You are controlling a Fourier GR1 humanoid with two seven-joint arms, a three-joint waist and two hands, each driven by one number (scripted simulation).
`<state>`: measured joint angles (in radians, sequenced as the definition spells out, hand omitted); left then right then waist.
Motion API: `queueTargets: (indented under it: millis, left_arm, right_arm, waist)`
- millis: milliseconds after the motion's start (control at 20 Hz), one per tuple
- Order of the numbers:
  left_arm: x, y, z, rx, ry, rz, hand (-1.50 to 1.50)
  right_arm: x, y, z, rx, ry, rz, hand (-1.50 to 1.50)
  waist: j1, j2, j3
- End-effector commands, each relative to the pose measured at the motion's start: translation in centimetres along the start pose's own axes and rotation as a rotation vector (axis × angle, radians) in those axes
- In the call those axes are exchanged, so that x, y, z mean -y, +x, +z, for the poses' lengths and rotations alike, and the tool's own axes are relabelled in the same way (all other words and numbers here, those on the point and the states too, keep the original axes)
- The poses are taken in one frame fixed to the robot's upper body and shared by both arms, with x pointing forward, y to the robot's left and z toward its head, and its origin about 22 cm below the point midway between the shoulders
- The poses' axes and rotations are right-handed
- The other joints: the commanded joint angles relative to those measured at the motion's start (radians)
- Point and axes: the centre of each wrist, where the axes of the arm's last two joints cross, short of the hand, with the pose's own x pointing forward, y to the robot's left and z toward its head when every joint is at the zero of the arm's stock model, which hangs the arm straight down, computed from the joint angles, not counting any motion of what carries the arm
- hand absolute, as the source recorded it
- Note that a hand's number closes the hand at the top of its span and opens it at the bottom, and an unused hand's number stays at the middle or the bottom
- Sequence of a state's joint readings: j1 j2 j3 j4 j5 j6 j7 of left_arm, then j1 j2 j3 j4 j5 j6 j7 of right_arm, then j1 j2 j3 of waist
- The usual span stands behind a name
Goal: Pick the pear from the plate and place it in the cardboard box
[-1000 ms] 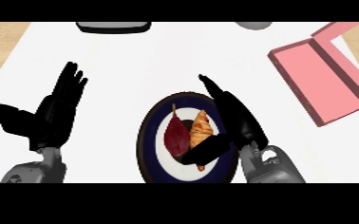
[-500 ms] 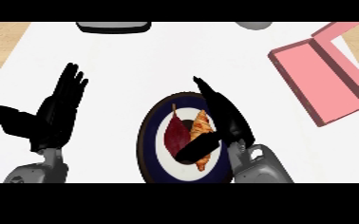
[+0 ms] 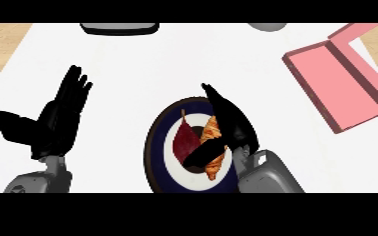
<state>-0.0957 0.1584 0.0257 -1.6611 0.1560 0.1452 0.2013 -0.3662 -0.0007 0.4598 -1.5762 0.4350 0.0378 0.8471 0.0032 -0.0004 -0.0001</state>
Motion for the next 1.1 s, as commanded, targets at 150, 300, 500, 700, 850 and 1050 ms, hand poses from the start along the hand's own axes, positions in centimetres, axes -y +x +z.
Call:
queueTargets:
  millis: [150, 300, 500, 700, 850, 1050]
  left_arm:
    - [-1.8, 0.8, -0.6, -0.009, -0.007, -0.006, 0.00]
    - [1.2, 1.6, -0.8, 0.012, -0.007, 0.007, 0.00]
    - [-1.7, -0.8, -1.0, 0.007, 0.003, 0.024, 0.00]
    - [-0.2, 0.6, -0.5, -0.016, -0.007, -0.008, 0.00]
    - [-0.5, 0.2, -0.3, 0.002, -0.006, 0.015, 0.00]
    - [-1.7, 0.4, 0.5, -0.007, -0.013, -0.001, 0.00]
  right_arm:
    - [-2.4, -2.1, -2.5, -0.014, -0.001, 0.015, -1.50]
    - [-0.5, -0.2, -1.4, 0.004, 0.031, 0.001, -1.50]
    - [-2.5, -0.8, -3.4, -0.020, 0.025, 0.016, -1.50]
    - [-5.0, -1.4, -1.2, -0.020, 0.042, 0.018, -1.50]
    - [-1.9, -2.5, -2.0, -0.011, 0.071, 0.023, -1.50]
    - [-4.2, -1.2, -2.8, -0.035, 0.068, 0.012, -1.50]
  waist:
    - [0.003, 0.001, 0.000]
    - [0.000, 0.000, 0.000]
    - [0.002, 0.002, 0.000]
    - [0.000, 0.000, 0.000]
    - [-0.002, 0.000, 0.000]
    - [0.003, 0.000, 0.000]
